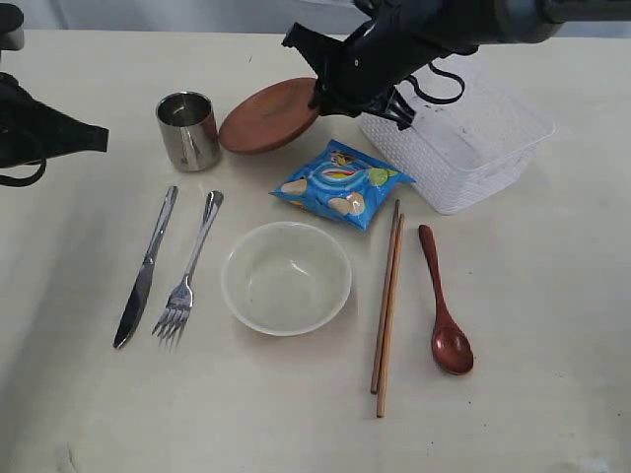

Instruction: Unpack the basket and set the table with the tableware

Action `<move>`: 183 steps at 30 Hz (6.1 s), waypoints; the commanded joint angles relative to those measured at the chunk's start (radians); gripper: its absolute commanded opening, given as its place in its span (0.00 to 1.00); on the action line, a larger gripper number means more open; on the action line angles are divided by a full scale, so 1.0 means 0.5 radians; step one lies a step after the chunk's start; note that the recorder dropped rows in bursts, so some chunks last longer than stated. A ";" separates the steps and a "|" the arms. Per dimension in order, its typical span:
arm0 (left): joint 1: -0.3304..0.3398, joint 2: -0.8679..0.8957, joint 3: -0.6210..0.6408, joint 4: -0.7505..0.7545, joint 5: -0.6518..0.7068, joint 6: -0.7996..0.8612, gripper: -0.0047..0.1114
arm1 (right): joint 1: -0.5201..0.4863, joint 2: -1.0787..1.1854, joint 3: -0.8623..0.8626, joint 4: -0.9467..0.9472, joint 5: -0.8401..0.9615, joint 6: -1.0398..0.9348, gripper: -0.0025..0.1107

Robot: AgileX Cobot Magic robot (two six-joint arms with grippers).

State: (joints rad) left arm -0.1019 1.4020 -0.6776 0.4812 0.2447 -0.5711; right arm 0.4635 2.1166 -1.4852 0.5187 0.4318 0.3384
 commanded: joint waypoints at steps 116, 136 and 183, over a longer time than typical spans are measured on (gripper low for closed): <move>0.006 -0.002 0.014 -0.051 -0.011 -0.008 0.04 | 0.053 -0.113 0.019 -0.694 1.229 -1.661 0.02; 0.006 -0.002 0.014 -0.048 -0.016 -0.008 0.04 | 0.060 0.059 -0.512 -0.287 0.693 -1.618 0.02; 0.006 -0.002 0.014 -0.044 -0.045 -0.008 0.04 | 0.081 0.592 -0.867 -0.243 0.741 -1.552 0.02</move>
State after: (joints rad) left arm -0.1019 1.4020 -0.6776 0.4622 0.2291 -0.5705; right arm 0.5098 2.3879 -1.9177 0.4041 0.7864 -0.4329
